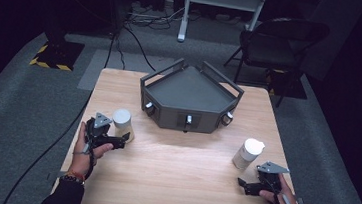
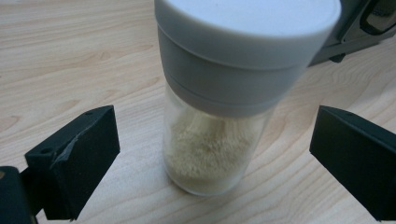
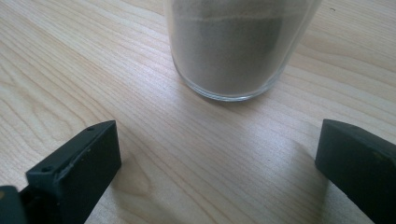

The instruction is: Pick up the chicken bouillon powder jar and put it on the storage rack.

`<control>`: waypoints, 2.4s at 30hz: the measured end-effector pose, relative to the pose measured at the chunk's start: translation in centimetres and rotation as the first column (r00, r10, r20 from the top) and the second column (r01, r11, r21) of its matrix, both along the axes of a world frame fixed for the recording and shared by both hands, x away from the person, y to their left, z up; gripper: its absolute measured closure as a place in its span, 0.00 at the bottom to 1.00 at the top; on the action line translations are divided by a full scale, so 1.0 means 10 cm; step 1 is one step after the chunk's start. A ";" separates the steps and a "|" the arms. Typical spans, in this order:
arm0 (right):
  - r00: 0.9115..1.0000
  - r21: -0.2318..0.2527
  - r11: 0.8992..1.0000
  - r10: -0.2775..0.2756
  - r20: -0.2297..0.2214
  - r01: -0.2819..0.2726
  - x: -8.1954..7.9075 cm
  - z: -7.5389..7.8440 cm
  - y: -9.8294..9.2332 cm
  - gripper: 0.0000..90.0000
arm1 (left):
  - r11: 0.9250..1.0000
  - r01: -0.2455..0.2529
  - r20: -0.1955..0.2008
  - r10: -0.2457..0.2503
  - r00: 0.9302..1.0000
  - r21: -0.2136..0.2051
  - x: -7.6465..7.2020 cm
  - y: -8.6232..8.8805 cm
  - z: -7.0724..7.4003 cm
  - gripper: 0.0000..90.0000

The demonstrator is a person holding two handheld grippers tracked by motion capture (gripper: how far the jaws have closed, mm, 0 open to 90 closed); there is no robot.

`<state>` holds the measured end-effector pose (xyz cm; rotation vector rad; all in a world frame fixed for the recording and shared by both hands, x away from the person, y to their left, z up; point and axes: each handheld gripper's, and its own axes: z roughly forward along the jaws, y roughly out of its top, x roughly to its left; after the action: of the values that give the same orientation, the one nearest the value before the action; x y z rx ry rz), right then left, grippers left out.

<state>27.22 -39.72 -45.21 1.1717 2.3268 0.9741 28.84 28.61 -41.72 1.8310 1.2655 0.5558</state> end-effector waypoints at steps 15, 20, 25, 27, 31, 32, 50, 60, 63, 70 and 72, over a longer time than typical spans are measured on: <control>1.000 0.000 1.000 0.002 0.000 -0.002 0.00 0.00 0.00 0.00 | 1.000 -0.017 -0.007 0.017 1.000 -0.008 0.16 -0.09 -0.07 0.01; 1.000 0.000 1.000 0.002 0.000 -0.002 0.00 0.00 0.00 0.00 | 0.999 -0.034 -0.013 0.034 0.999 -0.007 0.20 -0.12 -0.10 0.01; 1.000 0.000 1.000 0.003 0.000 -0.003 0.00 0.00 0.00 0.00 | 0.999 -0.048 -0.005 0.047 0.999 -0.022 0.21 -0.12 -0.14 0.04; 1.000 0.000 1.000 0.004 -0.001 -0.004 0.01 0.00 0.00 0.00 | 0.998 -0.056 0.007 0.056 0.998 -0.022 0.19 -0.13 -0.15 0.10; 1.000 0.001 1.000 0.006 -0.001 -0.006 0.01 0.00 -0.01 0.00 | 0.999 -0.033 0.031 0.034 0.999 -0.033 0.16 -0.10 -0.16 0.21; 1.000 0.000 1.000 0.006 0.000 -0.006 0.01 0.00 -0.01 0.00 | 0.999 -0.033 0.031 0.034 0.999 -0.033 0.16 -0.10 -0.16 0.25; 1.000 0.001 1.000 0.009 -0.001 -0.009 0.01 0.00 -0.01 0.00 | 1.000 -0.011 0.058 0.010 0.998 0.002 0.13 -0.15 -0.13 0.36; 1.000 0.001 1.000 0.009 -0.001 -0.009 0.01 0.00 -0.01 0.00 | 1.000 -0.008 0.056 0.008 0.998 0.009 0.13 -0.13 -0.12 0.36; 1.000 0.001 1.000 0.009 -0.001 -0.009 0.01 0.00 -0.01 0.00 | 1.000 -0.021 0.053 0.020 0.998 0.013 0.12 -0.15 -0.10 0.36; 1.000 0.001 1.000 0.010 -0.001 -0.010 0.01 0.00 -0.01 0.00 | 1.000 -0.019 0.064 0.019 0.998 0.004 0.10 -0.15 -0.08 0.36; 1.000 0.001 1.000 0.009 -0.001 -0.009 0.01 0.00 -0.01 0.00 | 1.000 -0.015 0.072 0.015 0.997 -0.001 0.08 -0.15 -0.05 0.36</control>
<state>27.36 -39.84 -45.20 1.1624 2.3348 0.9781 29.62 27.11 -42.27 1.7872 1.2320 0.6240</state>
